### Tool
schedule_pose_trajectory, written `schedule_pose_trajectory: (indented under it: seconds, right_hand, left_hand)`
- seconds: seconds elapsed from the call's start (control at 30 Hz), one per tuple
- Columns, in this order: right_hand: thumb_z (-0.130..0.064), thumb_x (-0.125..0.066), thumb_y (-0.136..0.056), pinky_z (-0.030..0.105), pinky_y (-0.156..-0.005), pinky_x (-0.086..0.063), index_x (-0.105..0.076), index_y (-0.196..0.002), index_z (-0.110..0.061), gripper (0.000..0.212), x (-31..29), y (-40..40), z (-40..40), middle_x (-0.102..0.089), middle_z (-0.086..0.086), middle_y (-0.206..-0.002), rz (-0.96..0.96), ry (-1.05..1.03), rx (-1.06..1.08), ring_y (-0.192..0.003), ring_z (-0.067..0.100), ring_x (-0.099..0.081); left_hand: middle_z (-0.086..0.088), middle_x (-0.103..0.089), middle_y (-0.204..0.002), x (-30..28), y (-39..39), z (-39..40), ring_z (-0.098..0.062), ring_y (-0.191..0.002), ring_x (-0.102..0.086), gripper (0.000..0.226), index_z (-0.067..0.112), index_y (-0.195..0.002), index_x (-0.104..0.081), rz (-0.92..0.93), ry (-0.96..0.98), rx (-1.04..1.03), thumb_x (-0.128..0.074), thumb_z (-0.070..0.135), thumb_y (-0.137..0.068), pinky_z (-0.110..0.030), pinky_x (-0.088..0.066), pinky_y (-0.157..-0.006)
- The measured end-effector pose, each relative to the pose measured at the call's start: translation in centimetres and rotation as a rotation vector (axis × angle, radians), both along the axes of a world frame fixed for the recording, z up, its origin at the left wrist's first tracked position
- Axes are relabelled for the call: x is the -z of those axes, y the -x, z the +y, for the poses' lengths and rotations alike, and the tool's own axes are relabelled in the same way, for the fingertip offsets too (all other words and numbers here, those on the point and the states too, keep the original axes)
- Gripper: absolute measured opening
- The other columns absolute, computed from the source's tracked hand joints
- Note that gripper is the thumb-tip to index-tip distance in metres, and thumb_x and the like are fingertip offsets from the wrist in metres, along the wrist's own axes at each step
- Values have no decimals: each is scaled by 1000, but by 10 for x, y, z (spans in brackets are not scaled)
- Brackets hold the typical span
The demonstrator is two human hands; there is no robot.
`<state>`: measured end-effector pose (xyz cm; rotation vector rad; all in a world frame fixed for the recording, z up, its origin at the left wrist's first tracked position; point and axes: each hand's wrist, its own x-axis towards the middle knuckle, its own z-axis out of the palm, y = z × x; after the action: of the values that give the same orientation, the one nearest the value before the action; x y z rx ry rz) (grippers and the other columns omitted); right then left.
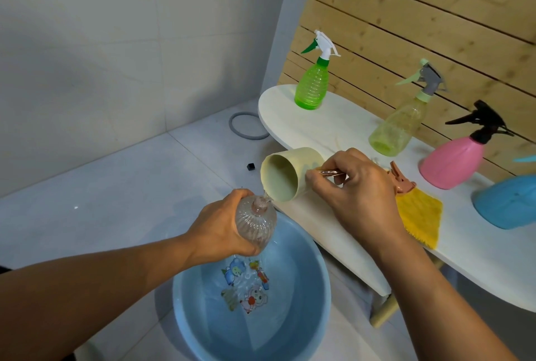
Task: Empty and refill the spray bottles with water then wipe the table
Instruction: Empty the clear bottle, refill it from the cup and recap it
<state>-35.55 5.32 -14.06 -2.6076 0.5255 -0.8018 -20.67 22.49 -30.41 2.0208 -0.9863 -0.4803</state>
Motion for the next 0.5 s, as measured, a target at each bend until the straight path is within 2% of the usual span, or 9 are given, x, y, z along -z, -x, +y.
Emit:
schedule_pose_trajectory:
  seconds: [0.13, 0.23, 0.33, 0.5]
  right_hand:
    - [-35, -77, -84, 23, -60, -38, -64, -71, -23, 22, -1, 1, -4, -58, -7, -73, -10, -141, 62, -70, 8, -54]
    - [-35, -77, -85, 29, -62, -40, -63, -70, -23, 24, -2, 2, -9, -60, -6, -73, -13, -217, 92, -69, 9, -55]
    - [-35, -77, -85, 30, -63, -41, -63, -71, -22, 24, -3, 4, -10, -57, -6, -73, -8, -134, 85, -70, 12, -55]
    - [-35, -74, -87, 39, -63, -47, -67, -78, -19, 20, 2, 4, -9, -59, -3, -79, 39, 126, 84, -76, 21, -56]
  left_hand:
    - [20, -61, -119, -1, 1, -1, -8, -106, -63, 107, 49, -136, -38, -6, -3, -1, -96, 55, -47, -31, -60, -87]
    - [21, -61, -119, -1, 1, -1, -8, -106, -63, 107, 51, -135, -38, -11, -1, -4, -96, 56, -46, -30, -60, -86]
    - [23, -61, -118, 0, 1, 0, -7, -106, -63, 106, 54, -133, -38, -14, 7, -7, -97, 55, -45, -27, -59, -85]
    - [24, -61, -117, 0, 1, 1, -7, -105, -63, 105, 54, -131, -39, -18, 14, -8, -97, 55, -44, -27, -59, -84]
